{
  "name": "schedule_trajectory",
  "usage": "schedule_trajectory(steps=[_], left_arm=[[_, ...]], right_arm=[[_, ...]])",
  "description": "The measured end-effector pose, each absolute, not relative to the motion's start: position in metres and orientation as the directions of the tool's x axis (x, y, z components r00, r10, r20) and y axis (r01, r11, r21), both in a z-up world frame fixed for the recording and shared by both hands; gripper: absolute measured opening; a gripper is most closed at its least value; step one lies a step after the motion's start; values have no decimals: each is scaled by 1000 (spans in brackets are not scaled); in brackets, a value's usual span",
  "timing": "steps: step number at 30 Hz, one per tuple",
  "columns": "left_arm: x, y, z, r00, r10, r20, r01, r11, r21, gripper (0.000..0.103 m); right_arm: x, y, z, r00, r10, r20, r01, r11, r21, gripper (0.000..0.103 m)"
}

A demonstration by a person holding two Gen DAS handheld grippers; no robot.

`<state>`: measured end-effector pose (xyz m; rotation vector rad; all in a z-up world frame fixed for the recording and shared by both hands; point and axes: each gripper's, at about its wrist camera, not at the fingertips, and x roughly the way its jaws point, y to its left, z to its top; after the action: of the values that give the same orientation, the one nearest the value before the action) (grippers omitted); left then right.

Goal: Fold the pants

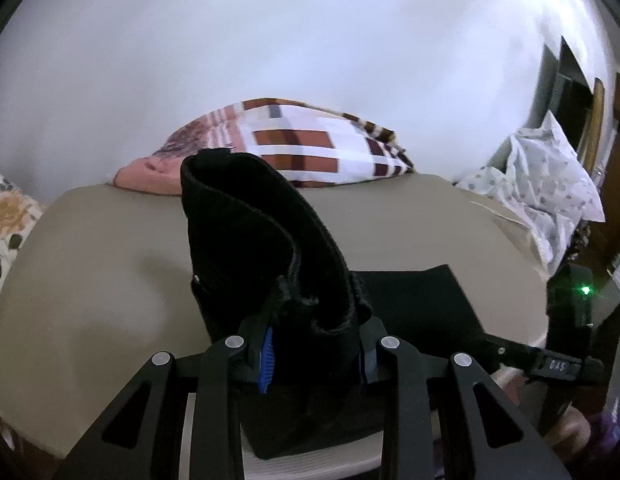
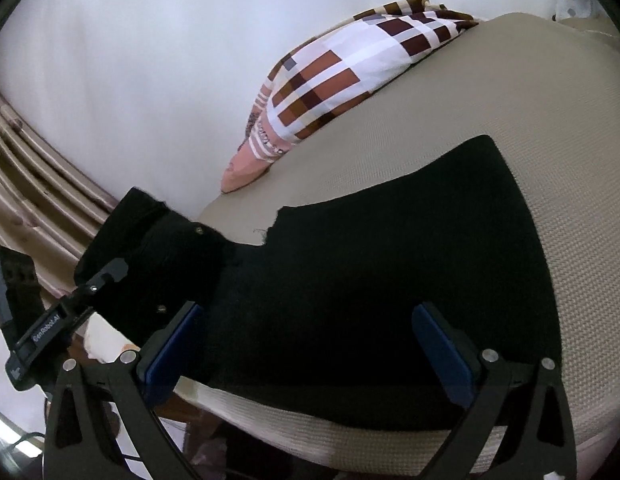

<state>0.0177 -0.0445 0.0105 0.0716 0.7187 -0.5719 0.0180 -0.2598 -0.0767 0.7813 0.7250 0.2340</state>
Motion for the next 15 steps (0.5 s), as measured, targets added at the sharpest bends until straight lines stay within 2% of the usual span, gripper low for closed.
schedule_trajectory(steps=[7,11,15], left_arm=[[9,-84,11,561,-525,-640,589,796,-137,31],[-2,-109,10,529,-552,-645,637,760,-129,31],[-9,-140,3,480,-575,-663,688,715,-122,31]], right_arm=[[19,-271,-75,737,540,-406,21,582,813,103],[25,-283,-85,699,660,-276,8,378,926,103],[37,-294,-96,644,758,-103,0,134,991,103]])
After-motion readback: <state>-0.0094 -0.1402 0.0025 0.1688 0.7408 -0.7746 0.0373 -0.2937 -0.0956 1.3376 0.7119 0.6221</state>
